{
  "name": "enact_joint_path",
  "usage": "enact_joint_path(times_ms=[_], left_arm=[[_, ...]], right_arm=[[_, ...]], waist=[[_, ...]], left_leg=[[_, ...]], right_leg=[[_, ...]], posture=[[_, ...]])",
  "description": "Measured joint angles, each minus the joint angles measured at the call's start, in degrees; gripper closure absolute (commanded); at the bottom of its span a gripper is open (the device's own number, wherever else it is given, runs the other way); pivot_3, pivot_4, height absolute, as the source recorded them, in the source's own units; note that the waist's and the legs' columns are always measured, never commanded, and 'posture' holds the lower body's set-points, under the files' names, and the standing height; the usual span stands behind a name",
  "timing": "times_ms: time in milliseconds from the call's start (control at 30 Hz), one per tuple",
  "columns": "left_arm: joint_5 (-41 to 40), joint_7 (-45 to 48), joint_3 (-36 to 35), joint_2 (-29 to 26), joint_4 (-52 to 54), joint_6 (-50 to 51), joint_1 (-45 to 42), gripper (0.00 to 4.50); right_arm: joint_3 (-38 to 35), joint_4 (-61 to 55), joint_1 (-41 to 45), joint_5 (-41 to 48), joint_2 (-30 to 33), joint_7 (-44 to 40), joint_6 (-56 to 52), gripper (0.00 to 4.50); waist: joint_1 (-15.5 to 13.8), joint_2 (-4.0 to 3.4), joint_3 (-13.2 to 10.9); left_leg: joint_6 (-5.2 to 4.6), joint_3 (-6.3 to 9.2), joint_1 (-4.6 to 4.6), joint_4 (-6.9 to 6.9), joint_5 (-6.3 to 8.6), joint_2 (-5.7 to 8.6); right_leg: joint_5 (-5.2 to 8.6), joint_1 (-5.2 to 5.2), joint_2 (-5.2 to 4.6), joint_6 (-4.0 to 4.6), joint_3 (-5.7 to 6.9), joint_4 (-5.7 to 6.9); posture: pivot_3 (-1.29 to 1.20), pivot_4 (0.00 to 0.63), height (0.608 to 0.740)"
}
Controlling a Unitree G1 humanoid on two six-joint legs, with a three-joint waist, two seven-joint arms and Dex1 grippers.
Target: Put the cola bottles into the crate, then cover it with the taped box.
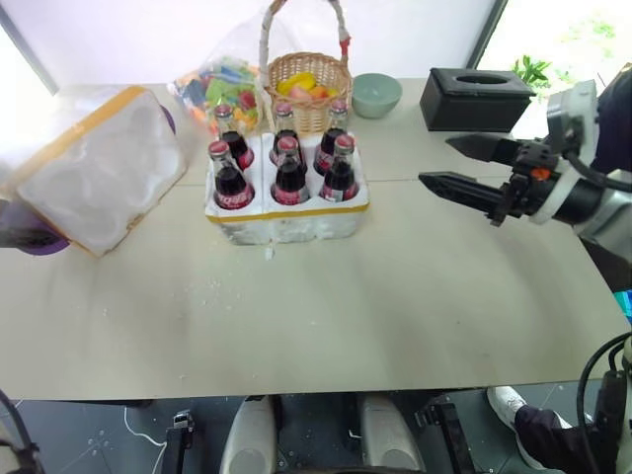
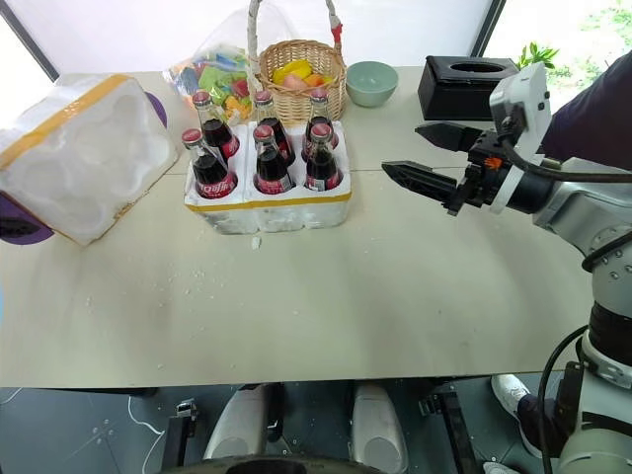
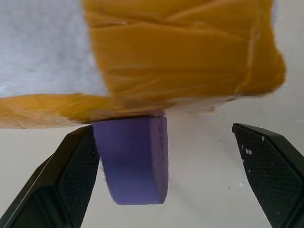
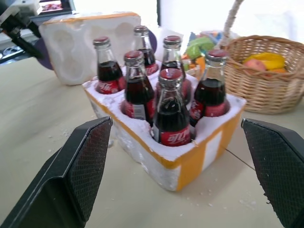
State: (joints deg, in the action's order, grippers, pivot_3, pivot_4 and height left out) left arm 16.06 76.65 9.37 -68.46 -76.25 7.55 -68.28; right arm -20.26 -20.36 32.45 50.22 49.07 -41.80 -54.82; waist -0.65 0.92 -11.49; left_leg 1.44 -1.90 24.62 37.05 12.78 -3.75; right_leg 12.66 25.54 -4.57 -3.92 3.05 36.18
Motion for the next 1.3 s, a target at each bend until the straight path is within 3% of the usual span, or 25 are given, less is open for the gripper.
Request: enact_joint_path(times_ms=[67,133,200,367,400,633,833,967,1100,1300], left_arm=[[0.61,-0.94,0.08,0.60,-0.43,0.72,-0.12,0.00],[1.03,-1.48,0.07,1.03,-0.91,1.86,-0.26,0.55],[1.31,-1.65,0.07,1.03,-1.34,2.20,-0.29,1.27],[1.44,-1.31,-0.11,1.03,-1.40,2.57,-0.35,3.92],[1.44,-1.17,-0.20,1.01,-1.40,2.76,-0.35,4.15],[0.62,-3.70,-2.66,0.92,-1.35,-2.58,0.15,4.21],[-6.67,-22.83,-12.15,6.40,6.86,-23.21,1.59,4.21],[-9.95,-26.82,-14.31,9.45,22.62,-28.11,9.07,4.21],[-10.17,-29.94,-14.74,11.01,43.86,-25.04,20.38,4.21],[0.29,-35.73,-13.87,10.00,72.16,-13.42,27.48,4.21]], right_arm=[[-1.04,-0.97,-0.99,0.71,0.17,0.93,-0.45,0.04],[-2.22,-2.38,-2.35,1.90,0.87,1.88,-1.11,0.00],[-2.97,-3.11,-2.99,2.57,1.05,2.46,-1.26,0.00],[-3.25,-3.30,-4.07,2.89,1.46,3.65,-1.20,0.00],[-3.23,-3.29,-4.20,2.88,1.48,3.69,-1.11,0.00],[-2.84,-3.31,-7.96,2.59,3.97,0.50,-0.29,0.00],[-2.83,-3.63,-11.81,0.59,3.68,1.15,1.88,0.00],[-2.93,-4.29,-12.80,0.77,3.32,2.05,2.11,0.00],[-2.87,-4.27,-13.73,0.69,2.93,2.59,2.46,0.00],[-2.76,-3.42,-13.71,0.59,0.97,3.83,2.92,0.00]], waist=[[0.01,0.00,0.00],[-0.02,0.01,0.00],[0.04,0.03,0.00],[-0.02,0.03,0.00],[-0.01,0.03,0.00],[-0.16,0.09,0.02],[-0.51,0.18,0.06],[0.21,0.19,0.06],[0.59,0.19,0.06],[-0.16,0.21,0.07]], left_leg=[[0.00,0.00,0.00,0.01,0.00,0.00],[0.00,0.00,0.00,0.02,0.00,0.00],[0.00,0.00,0.00,0.04,0.00,0.00],[0.00,0.00,0.00,0.06,0.00,0.00],[0.00,0.00,0.00,0.07,0.00,0.00],[0.00,0.02,0.00,0.07,0.00,0.00],[0.00,0.05,0.01,0.32,-0.01,0.03],[0.00,-0.09,-0.11,0.25,-0.01,0.05],[-0.01,-0.13,-0.20,0.16,-0.01,0.00],[-0.01,-0.16,-0.20,0.24,-0.01,0.04]], right_leg=[[0.00,0.00,0.00,0.00,0.00,0.00],[0.00,-0.01,-0.01,-0.01,0.00,0.00],[0.00,-0.01,-0.01,0.00,-0.01,0.00],[0.00,-0.02,-0.01,0.01,-0.01,0.01],[0.00,-0.02,-0.01,0.01,-0.01,0.01],[0.00,-0.04,-0.02,0.00,0.00,0.02],[-0.10,-0.19,-0.09,-0.14,-0.01,0.01],[-0.18,-0.21,-0.09,-0.26,-0.18,0.02],[-0.18,-0.16,0.05,-0.26,-0.25,0.10],[-0.20,-0.21,0.06,-0.29,-0.38,0.07]], posture=[[0.00,0.150,0.740],[0.00,0.150,0.740],[0.00,0.150,0.740],[0.00,0.150,0.740],[0.00,0.150,0.740],[0.00,0.150,0.740],[0.00,0.150,0.740],[0.00,0.150,0.740],[0.00,0.150,0.740],[0.00,0.150,0.740]])
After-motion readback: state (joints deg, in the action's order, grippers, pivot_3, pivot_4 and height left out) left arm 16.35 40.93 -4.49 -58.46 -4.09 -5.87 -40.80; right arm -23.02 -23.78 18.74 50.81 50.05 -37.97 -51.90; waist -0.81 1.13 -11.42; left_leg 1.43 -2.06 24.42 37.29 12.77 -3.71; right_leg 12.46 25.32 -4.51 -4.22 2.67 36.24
